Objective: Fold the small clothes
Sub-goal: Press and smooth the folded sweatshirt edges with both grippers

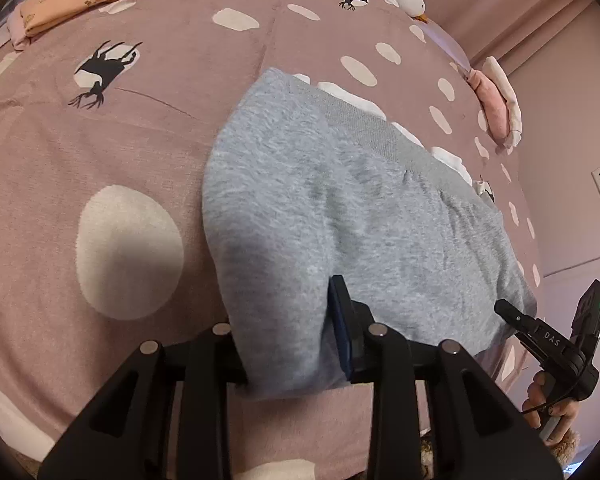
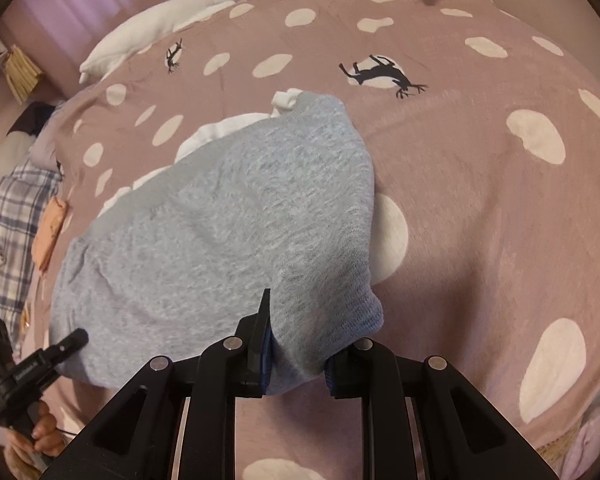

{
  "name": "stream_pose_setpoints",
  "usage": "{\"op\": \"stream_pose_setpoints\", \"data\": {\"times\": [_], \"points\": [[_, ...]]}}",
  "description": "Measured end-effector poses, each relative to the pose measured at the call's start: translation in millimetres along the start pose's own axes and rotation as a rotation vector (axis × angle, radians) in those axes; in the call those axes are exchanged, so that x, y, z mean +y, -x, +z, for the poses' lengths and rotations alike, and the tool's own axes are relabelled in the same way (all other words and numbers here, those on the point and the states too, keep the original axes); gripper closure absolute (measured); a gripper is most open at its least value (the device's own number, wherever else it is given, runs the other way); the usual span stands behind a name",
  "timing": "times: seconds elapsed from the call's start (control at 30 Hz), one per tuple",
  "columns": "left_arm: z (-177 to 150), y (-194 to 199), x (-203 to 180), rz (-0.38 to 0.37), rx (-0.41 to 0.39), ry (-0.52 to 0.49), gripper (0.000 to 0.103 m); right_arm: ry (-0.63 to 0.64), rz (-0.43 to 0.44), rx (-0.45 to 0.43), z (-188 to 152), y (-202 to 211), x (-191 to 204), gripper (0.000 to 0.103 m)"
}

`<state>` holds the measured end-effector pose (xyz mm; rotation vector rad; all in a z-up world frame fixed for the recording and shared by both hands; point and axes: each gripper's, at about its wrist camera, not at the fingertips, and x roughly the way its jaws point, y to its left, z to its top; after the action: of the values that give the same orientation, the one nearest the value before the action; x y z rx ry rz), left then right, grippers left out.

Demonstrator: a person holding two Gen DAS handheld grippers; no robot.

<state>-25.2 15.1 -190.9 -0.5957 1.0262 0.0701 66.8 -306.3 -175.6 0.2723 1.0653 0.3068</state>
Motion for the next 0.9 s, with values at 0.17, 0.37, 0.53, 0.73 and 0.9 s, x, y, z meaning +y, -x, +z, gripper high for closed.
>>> {"op": "stream_pose_setpoints", "data": {"times": [0.17,0.37,0.53,0.73,0.9], "points": [[0.5,22.1,-5.2,0.060,-0.048,-0.045,0.075,-0.005,0.001,0.004,-0.7,-1.0,-2.8,0.083],[7.6,53.2,-11.2,0.069,-0.136,-0.098,0.075,-0.017,0.003,0.018,-1.8,-4.6,-7.4,0.083],[12.5,62.4,-39.9,-0.023,-0.161,-0.166,0.075,-0.018,0.005,0.019,-1.4,-4.7,-8.2,0.083],[12.0,27.4,-77.0,-0.068,-0.071,-0.231,0.077,-0.035,0.018,0.012,-2.3,-4.4,-11.4,0.083],[0.0,-15.1,-87.0,-0.100,0.063,-0.207,0.077,-0.048,0.036,0.013,-3.3,-4.5,-15.2,0.083]]}}
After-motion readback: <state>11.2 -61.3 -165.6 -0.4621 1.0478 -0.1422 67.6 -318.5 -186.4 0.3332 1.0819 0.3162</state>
